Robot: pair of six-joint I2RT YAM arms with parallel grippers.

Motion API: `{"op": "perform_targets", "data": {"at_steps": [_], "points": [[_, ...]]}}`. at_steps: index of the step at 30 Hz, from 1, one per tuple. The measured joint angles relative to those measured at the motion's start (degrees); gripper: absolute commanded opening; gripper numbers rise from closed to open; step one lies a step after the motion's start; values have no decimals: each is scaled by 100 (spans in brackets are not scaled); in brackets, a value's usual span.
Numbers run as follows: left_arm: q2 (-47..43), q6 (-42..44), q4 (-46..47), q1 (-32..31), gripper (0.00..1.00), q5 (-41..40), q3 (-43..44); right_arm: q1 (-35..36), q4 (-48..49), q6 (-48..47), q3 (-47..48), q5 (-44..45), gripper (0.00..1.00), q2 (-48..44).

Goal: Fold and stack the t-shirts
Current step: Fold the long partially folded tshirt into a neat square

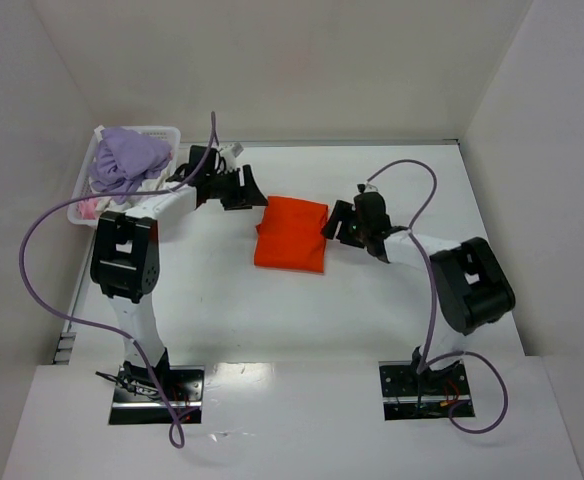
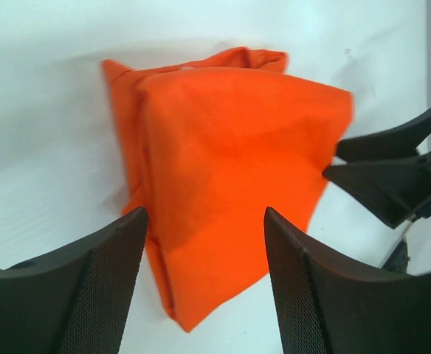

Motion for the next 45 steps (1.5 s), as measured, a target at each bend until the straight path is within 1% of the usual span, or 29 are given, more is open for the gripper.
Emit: {"op": "perform_targets", "data": {"at_steps": [1,2,4,5,8,9,12,13,16,18,19,25,31,33,35,40,45], "points": [[0,61,-61,-46,72,44,90,0,15,74,-208,7,67,-225],[0,96,-107,-96,72,87,162,-2,31,131,-376,7,60,-446],[0,212,-223,-240,72,179,358,-4,83,254,-619,0,56,-828],[2,247,-280,-328,72,219,459,-9,116,299,-702,-2,50,-988],[50,380,-448,-656,72,341,824,-15,205,382,-772,-9,41,-1202],[103,409,-474,-782,72,378,984,-15,251,409,-772,-15,36,-1204],[313,498,-490,-1123,72,382,1340,-20,282,448,-778,-31,36,-1158],[389,505,-492,-1228,72,380,1410,-20,310,448,-778,-35,35,-1121],[588,494,-490,-1414,72,337,1440,-22,409,442,-774,-48,35,-874],[745,476,-485,-1436,72,264,1440,-22,409,422,-763,-70,36,-651],[815,474,-481,-1429,72,199,1436,-22,404,420,-750,-96,39,-529],[1078,459,-352,-1401,72,-94,1421,-22,407,348,-629,-245,40,-2],[1132,459,-149,-1449,72,-254,1425,-22,450,297,-483,-319,41,31],[1189,459,-107,-1453,72,-269,1436,-22,463,291,-450,-337,45,28],[1266,459,-98,-1453,72,-273,1438,-22,516,284,-442,-356,47,28],[1364,459,-105,-1460,72,-284,1438,-22,579,267,-407,-455,47,48],[1373,463,-127,-1460,74,-284,1460,-22,693,258,-166,-647,47,310]]}}
